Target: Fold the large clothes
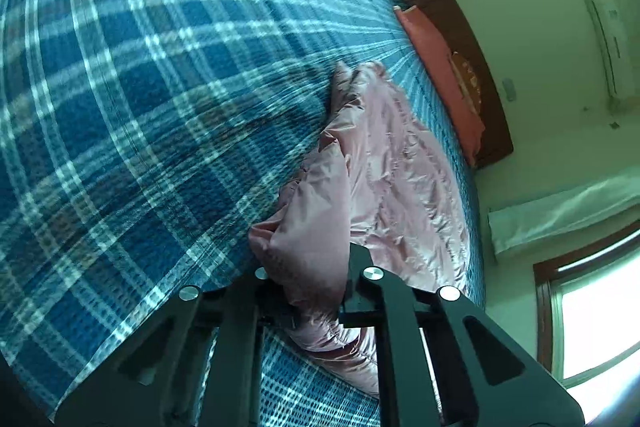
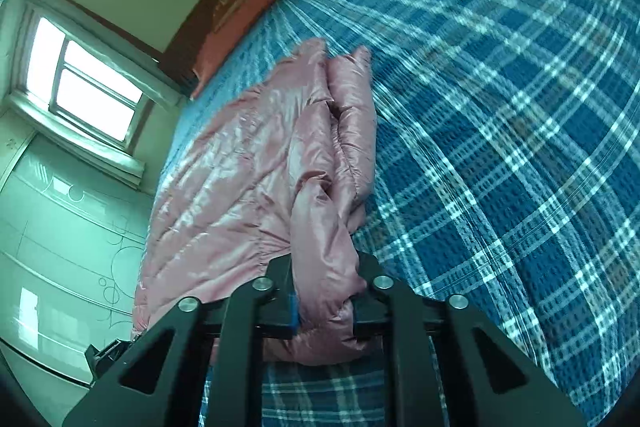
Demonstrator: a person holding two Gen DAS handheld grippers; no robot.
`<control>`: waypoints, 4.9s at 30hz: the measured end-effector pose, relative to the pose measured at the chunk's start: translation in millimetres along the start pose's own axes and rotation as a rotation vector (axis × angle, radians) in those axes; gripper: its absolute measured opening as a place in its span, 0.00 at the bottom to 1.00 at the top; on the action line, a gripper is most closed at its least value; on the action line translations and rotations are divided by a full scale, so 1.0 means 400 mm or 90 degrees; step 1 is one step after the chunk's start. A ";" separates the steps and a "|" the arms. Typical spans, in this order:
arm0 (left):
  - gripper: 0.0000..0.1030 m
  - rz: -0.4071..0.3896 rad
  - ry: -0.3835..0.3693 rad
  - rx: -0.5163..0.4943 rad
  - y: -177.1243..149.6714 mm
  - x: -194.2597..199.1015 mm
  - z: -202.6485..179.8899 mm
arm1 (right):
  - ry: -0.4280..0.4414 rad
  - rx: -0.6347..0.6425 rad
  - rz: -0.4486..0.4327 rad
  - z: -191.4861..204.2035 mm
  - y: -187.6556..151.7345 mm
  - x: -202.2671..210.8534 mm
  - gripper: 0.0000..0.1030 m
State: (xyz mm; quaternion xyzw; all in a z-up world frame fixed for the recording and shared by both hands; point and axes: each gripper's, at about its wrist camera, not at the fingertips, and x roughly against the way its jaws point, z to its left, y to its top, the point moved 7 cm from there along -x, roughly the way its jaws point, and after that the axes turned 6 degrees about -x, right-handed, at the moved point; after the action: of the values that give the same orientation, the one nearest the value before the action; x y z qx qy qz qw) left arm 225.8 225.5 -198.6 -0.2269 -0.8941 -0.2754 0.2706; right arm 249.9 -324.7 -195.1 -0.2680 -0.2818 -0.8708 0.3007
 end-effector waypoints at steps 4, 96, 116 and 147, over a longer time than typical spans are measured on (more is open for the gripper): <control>0.09 0.000 -0.006 0.001 -0.013 0.055 0.001 | 0.014 0.003 -0.007 0.003 -0.020 0.046 0.13; 0.48 -0.107 0.396 -0.481 -0.079 0.429 0.045 | -0.268 0.190 -0.094 -0.130 -0.094 0.332 0.42; 0.41 0.033 0.370 -0.628 -0.310 0.045 -0.150 | -0.218 0.439 0.070 0.210 -0.367 -0.062 0.42; 0.35 0.017 0.355 -0.619 -0.261 -0.064 -0.185 | -0.200 0.437 0.049 0.262 -0.354 -0.188 0.42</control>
State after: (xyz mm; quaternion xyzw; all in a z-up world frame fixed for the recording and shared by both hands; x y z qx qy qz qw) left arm 213.7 95.5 -200.8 -0.2558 -0.5561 -0.7018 0.3645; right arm 236.4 -134.7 -216.5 -0.2918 -0.5898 -0.6621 0.3585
